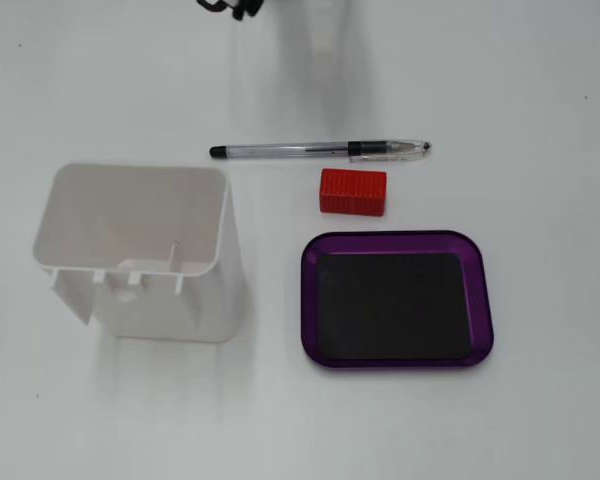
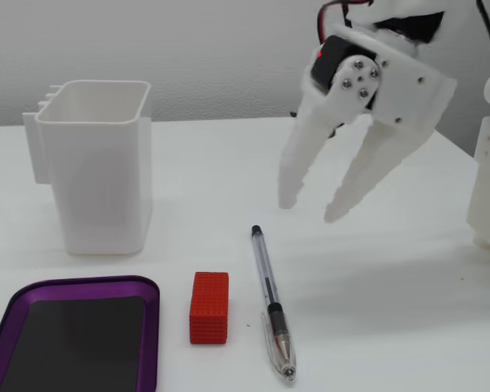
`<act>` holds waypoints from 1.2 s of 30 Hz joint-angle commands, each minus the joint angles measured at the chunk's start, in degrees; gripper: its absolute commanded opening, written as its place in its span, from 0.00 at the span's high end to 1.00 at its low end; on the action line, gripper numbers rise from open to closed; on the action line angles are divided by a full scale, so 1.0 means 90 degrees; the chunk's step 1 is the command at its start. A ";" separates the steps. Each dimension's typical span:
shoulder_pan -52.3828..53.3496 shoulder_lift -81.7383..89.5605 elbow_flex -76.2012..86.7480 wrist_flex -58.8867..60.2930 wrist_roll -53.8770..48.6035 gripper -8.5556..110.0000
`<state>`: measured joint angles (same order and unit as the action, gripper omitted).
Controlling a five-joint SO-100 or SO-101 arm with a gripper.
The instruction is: Pick up the pen and put it in the pen holder.
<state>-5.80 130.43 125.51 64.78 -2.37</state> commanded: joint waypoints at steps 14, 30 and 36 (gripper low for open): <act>0.0000 -0.2686 -0.1328 -0.0146 0.0078 0.73; 0.0352 -0.2695 -0.0146 -0.1299 0.0107 0.73; 0.0332 -0.2715 -0.0107 -0.1504 0.0107 0.73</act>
<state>-2.72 105.73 124.54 51.86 -1.41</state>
